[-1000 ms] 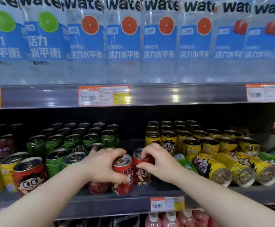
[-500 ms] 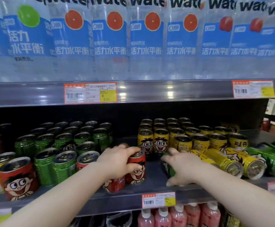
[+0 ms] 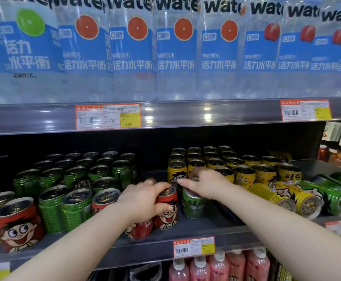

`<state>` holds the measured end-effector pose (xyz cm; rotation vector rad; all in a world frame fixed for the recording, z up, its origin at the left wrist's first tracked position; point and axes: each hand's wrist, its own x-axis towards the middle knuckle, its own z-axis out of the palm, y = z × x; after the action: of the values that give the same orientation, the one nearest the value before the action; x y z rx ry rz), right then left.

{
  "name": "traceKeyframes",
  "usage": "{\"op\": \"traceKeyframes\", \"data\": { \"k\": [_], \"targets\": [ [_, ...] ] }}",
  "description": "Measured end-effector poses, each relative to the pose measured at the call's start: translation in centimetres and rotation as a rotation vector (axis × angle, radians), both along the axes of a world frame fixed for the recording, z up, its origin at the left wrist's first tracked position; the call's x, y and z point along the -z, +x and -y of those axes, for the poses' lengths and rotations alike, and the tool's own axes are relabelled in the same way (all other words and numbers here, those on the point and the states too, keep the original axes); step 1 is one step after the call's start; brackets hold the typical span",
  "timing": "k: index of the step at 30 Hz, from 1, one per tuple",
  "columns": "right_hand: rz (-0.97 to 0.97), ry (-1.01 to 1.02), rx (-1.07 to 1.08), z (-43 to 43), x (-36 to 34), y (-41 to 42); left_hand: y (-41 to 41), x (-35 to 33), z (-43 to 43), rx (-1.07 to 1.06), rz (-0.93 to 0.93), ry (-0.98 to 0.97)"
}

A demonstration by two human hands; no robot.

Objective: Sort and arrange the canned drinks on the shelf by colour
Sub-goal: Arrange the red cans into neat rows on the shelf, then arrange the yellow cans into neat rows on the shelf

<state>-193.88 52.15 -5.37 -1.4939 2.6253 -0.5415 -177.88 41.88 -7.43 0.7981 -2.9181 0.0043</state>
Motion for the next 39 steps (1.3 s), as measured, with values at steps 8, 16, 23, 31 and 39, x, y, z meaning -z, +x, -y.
{"op": "traceKeyframes", "data": {
  "k": [8,16,23,31,39],
  "targets": [
    [0.295,-0.162,-0.138,-2.4,1.1,-1.3,-0.3,-0.5,-0.4,-0.041,0.026,0.027],
    [-0.381,0.332,-0.008,-9.0,-0.6,-6.2,-4.4,-2.0,-3.1,0.012,0.068,-0.016],
    [-0.543,0.331,-0.097,-10.6,2.1,-6.7,-5.9,-1.0,-3.1,0.005,0.138,0.014],
    [0.056,0.029,-0.187,-8.8,0.7,-6.8,-7.1,-1.1,-2.9,-0.135,0.138,-0.044],
    [0.157,-0.060,-0.318,-5.3,2.0,-6.7,-8.7,-0.8,-3.7,-0.277,0.144,-0.157]
  ]
}}
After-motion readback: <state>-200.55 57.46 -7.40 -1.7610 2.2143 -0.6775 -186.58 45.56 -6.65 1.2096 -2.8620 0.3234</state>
